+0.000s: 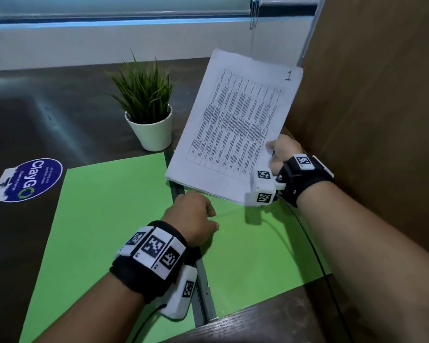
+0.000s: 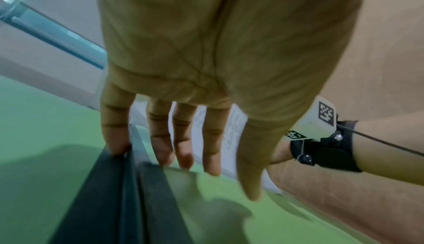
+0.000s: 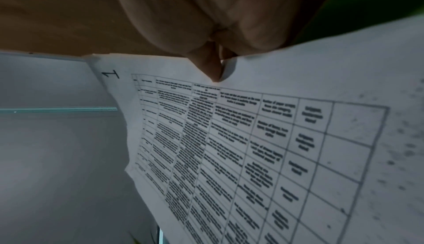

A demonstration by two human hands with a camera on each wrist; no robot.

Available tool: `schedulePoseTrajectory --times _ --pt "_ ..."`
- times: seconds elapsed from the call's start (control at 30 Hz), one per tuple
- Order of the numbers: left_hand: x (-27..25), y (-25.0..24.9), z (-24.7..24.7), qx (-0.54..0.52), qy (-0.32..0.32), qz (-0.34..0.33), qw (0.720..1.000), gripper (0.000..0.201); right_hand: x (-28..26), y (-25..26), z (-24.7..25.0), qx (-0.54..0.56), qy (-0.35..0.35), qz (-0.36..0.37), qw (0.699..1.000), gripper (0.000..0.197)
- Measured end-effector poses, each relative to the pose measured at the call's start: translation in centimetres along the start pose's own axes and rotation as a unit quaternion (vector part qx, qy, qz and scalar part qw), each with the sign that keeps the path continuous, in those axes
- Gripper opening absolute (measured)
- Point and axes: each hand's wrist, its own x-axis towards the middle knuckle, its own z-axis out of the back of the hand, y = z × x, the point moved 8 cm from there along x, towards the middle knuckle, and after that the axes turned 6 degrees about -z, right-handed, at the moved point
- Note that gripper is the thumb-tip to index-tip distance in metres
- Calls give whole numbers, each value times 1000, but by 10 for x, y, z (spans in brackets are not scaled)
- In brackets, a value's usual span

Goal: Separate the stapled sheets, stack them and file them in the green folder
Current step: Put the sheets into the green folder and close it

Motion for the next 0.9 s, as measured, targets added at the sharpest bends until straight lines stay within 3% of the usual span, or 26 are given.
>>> schedulePoseTrajectory --times 0.03,0.17,0.23,0.5,0.7,0.9 --pt "1 0 3 -12 -8 2 1000 6 3 -3 -4 8 32 1 999 33" --pt "3 5 10 -47 -32 -3 998 21 10 -10 -7 44 52 -2 998 33" --pt "2 7 11 -34 -39 -2 999 17 -1 -7 -15 45 81 19 996 29" --pt "-3 3 13 -25 -38 -16 999 4 -15 -11 -14 59 79 31 995 41" --pt "-3 4 12 -5 -38 -7 999 6 -24 -14 -5 86 106 -7 991 37" --pt "-1 10 9 -1 -37 -6 999 8 -12 -2 18 -8 72 -21 997 23"
